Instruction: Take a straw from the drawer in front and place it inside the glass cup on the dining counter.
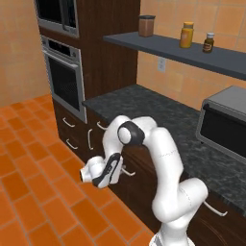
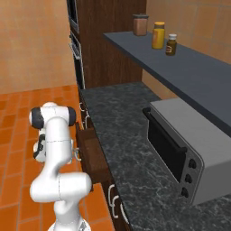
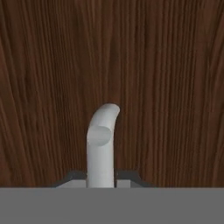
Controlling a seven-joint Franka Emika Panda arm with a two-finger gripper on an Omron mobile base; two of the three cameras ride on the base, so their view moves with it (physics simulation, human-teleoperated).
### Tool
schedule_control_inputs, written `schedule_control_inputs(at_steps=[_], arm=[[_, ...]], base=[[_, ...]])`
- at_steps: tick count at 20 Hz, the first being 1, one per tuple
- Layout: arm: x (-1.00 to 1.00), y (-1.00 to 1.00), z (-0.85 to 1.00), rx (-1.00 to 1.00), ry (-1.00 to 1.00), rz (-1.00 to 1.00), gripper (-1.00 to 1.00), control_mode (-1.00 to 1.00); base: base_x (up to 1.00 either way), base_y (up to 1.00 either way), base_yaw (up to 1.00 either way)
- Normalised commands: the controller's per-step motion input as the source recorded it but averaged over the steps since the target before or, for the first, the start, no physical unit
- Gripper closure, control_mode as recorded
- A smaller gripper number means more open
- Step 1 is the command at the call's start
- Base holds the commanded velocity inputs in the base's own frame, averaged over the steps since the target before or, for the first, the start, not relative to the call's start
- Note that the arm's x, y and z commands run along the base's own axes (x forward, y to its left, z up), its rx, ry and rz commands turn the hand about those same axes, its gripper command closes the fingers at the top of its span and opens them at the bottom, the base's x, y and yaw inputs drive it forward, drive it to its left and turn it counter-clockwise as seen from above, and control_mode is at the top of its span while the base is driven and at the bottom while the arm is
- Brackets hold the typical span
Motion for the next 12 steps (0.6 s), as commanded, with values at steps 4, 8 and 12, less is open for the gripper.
schedule_control_inputs(at_steps=[4,8,12], arm=[[-0.82,1.0,0.0,0.0,0.0,0.0,1.0,-1.0],[-0.69,0.99,0.0,0.03,0.0,0.0,-1.0,-1.0],[-0.42,0.25,0.36,0.32,0.1,0.0,-1.0,-1.0]], base=[[0.0,0.0,0.0],[0.0,0.0,0.0],[0.0,0.0,0.0]])
